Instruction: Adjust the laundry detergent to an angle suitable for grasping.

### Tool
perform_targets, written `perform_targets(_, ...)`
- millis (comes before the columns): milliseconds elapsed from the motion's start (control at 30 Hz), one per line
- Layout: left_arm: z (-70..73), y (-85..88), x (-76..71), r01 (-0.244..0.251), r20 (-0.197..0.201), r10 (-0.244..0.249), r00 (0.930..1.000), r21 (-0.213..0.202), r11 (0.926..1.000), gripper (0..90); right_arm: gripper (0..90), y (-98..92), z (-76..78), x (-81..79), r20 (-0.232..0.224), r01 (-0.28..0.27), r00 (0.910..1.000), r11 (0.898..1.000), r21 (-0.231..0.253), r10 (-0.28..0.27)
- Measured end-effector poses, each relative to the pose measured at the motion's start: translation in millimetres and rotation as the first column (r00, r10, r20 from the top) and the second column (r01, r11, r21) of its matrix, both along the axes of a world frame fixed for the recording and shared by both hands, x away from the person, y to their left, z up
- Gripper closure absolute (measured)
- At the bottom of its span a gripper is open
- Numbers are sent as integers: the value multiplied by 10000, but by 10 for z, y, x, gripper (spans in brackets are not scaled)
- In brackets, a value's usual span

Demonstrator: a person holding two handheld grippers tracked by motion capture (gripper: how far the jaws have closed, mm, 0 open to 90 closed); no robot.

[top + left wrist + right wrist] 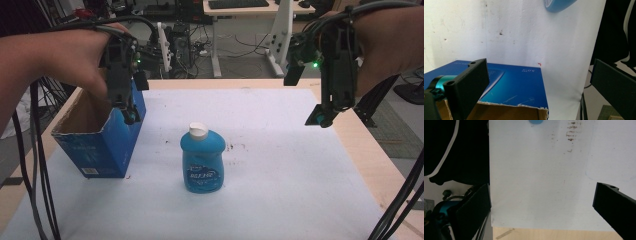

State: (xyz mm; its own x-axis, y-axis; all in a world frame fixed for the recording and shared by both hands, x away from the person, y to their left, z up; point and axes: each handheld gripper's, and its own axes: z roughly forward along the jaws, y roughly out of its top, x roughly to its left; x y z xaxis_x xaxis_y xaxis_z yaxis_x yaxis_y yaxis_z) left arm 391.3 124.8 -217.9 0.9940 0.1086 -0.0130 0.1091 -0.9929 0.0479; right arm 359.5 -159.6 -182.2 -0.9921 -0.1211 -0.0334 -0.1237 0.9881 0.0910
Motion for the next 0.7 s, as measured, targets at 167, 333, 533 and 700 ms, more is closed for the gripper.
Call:
perform_targets(167, -5, -19, 11, 49, -20, -49, 10000, -37, 10000, 20, 8, -69, 52, -34, 74, 127, 9999, 9999, 0, -127)
perform_targets(333, -2, -29, 44, -19, -87, 18, 10000, -92, 10000, 20, 8, -146, 65, -56, 43, 306, 9995, 9995, -115, -306)
perform_targets(533, 19, -60, 76, 11, -79, -11, 10000, -35, 10000, 20, 8, -189, 92, -70, 90, 372, 9993, 9993, -84, -371)
perform_targets(700, 20, -59, 104, 29, -102, -29, 9999, -52, 10000, 20, 8, -190, 88, -29, 74, 383, 9992, 9992, -79, -383)
